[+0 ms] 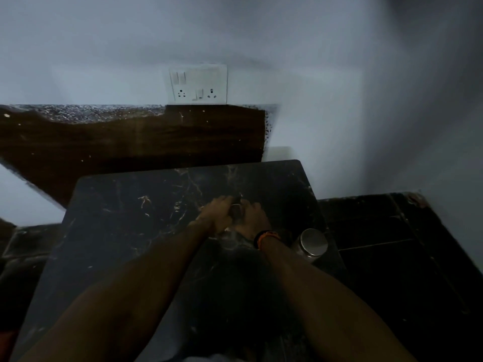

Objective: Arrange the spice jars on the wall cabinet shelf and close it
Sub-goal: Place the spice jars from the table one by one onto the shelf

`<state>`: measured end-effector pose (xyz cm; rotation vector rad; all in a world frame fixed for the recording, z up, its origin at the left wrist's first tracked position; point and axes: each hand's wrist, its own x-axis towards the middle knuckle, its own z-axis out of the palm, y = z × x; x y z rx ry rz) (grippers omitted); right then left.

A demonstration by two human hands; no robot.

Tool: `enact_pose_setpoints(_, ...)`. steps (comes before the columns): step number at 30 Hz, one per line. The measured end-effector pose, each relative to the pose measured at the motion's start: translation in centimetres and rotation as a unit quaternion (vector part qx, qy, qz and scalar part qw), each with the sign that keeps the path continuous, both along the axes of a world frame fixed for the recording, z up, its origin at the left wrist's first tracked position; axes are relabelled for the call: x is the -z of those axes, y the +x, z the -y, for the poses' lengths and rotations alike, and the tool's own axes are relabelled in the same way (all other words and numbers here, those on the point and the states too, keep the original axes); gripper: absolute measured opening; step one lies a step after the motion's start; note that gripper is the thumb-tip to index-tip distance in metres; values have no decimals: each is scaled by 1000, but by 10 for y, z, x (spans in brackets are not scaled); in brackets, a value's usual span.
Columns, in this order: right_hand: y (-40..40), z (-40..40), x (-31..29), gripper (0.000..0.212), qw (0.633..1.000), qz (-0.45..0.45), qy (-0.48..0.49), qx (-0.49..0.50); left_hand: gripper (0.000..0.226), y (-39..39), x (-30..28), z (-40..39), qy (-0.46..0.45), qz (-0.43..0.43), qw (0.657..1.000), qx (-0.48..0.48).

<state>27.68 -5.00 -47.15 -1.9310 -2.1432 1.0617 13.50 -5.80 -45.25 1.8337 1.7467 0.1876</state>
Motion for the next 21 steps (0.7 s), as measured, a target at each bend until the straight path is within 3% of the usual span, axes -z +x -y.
enact_pose_setpoints(4, -22, 3, 13, 108, 998, 47, -7, 29, 53, -19, 4, 2, -6, 5, 1000, 10)
enact_pose_setpoints(8, -31, 3, 20, 96, 996, 73, 24, 52, 47, -34, 10, 7, -20, 44, 999, -4)
enact_pose_setpoints(15, -26, 6, 13, 68, 991, -48, 69, 106, 30, -51, 20, 19, -32, 164, 982, -84)
enact_pose_setpoints(18, -22, 3, 3, 68, 981, -147, 40, 119, 22, -53, 24, 29, -50, 268, 947, -168)
enact_pose_setpoints(21, -15, 0, -15, 64, 951, -275, -2, 139, 29, -46, 22, 39, -124, 445, 846, -267)
